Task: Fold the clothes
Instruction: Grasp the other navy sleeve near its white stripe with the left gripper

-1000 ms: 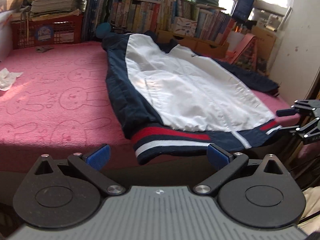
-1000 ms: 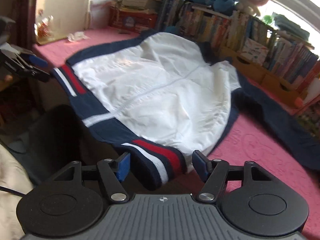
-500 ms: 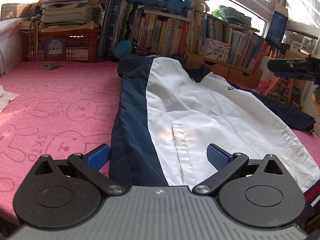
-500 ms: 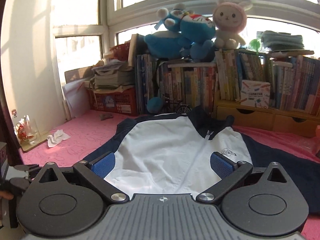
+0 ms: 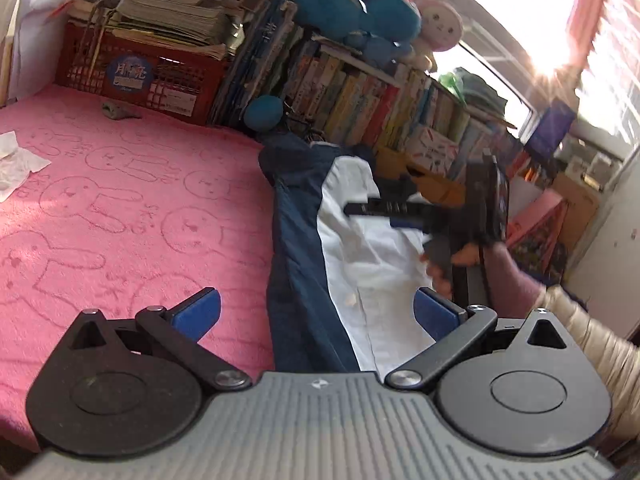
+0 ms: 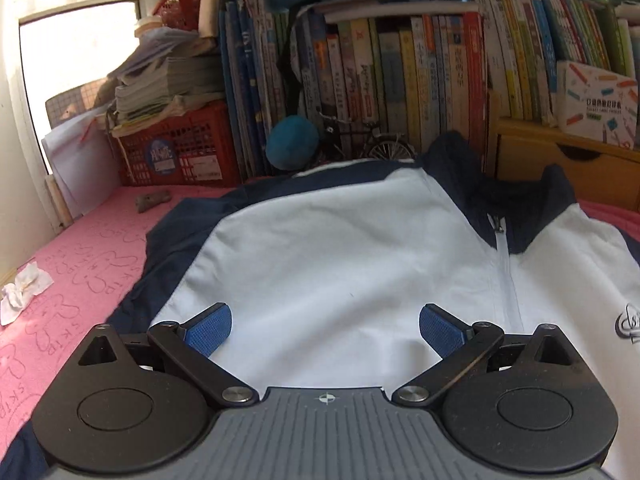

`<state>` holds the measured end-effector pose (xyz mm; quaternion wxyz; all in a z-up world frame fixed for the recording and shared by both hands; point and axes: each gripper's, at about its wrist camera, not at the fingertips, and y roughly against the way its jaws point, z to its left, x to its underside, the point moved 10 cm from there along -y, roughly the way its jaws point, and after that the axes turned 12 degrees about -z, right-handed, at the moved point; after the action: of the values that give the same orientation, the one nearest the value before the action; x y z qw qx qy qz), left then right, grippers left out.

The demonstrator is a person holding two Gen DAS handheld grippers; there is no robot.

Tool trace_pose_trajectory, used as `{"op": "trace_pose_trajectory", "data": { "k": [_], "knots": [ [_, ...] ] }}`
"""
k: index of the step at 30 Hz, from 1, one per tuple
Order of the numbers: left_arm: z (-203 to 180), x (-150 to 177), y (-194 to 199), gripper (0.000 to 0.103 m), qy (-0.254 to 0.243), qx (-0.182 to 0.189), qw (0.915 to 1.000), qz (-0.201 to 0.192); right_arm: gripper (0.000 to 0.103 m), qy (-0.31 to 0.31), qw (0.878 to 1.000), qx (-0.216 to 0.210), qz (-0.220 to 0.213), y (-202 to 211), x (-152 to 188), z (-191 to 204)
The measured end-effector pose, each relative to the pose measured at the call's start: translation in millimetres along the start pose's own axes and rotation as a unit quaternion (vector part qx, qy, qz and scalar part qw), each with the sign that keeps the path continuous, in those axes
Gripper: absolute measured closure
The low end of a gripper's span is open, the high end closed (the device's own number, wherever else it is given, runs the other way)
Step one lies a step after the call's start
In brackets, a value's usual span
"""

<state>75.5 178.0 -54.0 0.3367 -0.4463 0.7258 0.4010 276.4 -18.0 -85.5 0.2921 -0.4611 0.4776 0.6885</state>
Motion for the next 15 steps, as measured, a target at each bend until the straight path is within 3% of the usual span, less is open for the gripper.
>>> {"op": "trace_pose_trajectory", "data": {
  "k": [3, 5, 10, 12, 15],
  "knots": [
    [20, -44, -34, 0.000, -0.015, -0.044, 0.9971, -0.061, 0.001, 0.020, 0.999, 0.030, 0.011, 0, 16, -13],
    [26, -63, -65, 0.000, -0.033, -0.076, 0.9933, -0.081, 0.000, -0.005, 0.999, 0.025, 0.020, 1, 21, -19],
    [21, -66, -161, 0.000, -0.028, -0.054, 0.9980, -0.018, 0.000, -0.025, 0.999, 0.017, 0.026, 2, 23, -23],
    [16, -66, -198, 0.000, -0.043, -0.064, 0.9970, 0.000, 0.000, -0.031, 0.999, 0.014, 0.024, 3, 22, -24],
    [14, -58, -247, 0.000, -0.054, -0.092, 0.9939, 0.031, 0.000, -0.097, 0.995, -0.013, 0.003, 7, 17, -35]
  ]
}}
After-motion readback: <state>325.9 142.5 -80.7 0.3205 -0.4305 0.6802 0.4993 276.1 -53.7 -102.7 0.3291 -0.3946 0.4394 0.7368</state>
